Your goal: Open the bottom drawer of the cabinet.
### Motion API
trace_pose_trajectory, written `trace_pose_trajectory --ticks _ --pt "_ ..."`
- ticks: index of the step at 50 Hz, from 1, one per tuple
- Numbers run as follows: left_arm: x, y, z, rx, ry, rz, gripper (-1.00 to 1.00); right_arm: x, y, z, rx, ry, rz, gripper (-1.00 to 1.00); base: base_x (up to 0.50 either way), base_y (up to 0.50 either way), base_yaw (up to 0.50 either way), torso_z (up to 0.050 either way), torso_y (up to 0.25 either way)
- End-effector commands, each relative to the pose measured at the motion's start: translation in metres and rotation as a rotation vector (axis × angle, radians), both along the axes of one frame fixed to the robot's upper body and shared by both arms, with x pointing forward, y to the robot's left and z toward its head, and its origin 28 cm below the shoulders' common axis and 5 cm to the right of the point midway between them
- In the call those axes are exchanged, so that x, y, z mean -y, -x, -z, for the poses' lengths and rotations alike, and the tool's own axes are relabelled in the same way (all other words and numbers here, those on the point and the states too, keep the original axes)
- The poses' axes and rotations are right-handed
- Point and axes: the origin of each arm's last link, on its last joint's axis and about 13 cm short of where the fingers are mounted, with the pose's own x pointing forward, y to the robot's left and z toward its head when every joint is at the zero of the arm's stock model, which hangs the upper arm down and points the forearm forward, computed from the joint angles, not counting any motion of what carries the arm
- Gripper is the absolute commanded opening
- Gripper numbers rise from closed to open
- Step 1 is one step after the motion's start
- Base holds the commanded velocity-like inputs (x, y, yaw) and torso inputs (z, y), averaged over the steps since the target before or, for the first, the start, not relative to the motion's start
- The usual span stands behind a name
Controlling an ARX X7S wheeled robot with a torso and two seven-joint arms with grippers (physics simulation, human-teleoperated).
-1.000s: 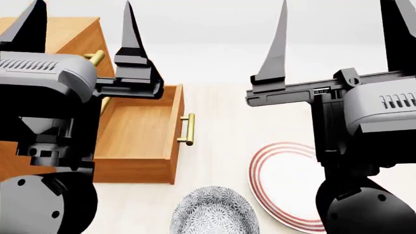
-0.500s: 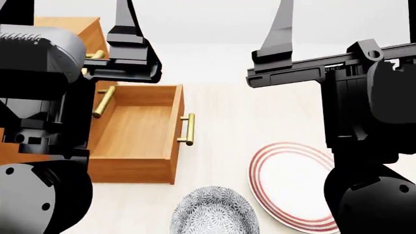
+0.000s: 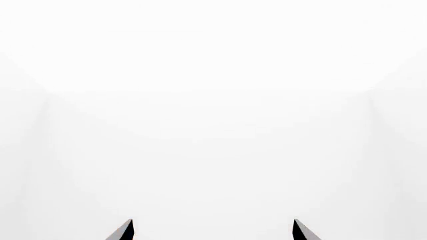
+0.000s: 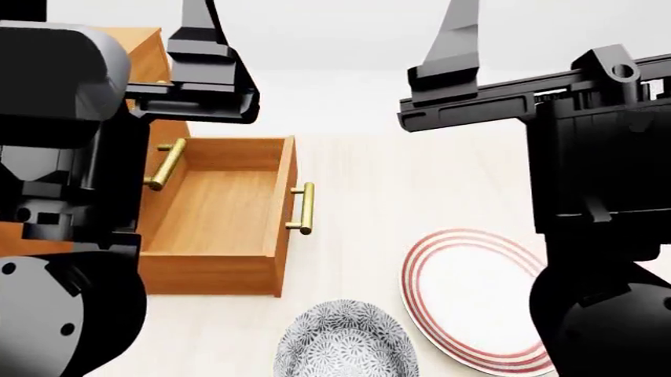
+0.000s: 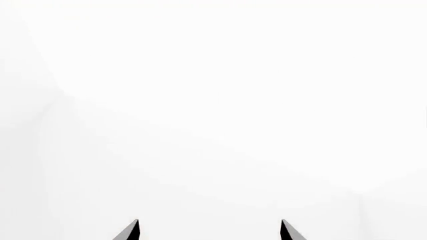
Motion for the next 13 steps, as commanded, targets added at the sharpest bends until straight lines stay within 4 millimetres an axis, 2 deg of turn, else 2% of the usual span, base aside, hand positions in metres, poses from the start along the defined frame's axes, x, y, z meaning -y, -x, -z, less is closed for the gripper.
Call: trace_pose_trajectory --ticks 1,13 --pt "0.0007 0.0021 -0.0009 0.011 0.001 0.003 1.00 0.0000 0.0036 -0.0015 0.016 0.001 -0.003 1.00 0.00 0.00 0.00 0.000 0.000" --pt "-0.0001 0.0028 -0.0017 0.019 0.005 0.003 1.00 -0.0006 0.0045 -0.0031 0.022 0.002 -0.007 1.00 0.00 0.00 0.00 0.000 0.000"
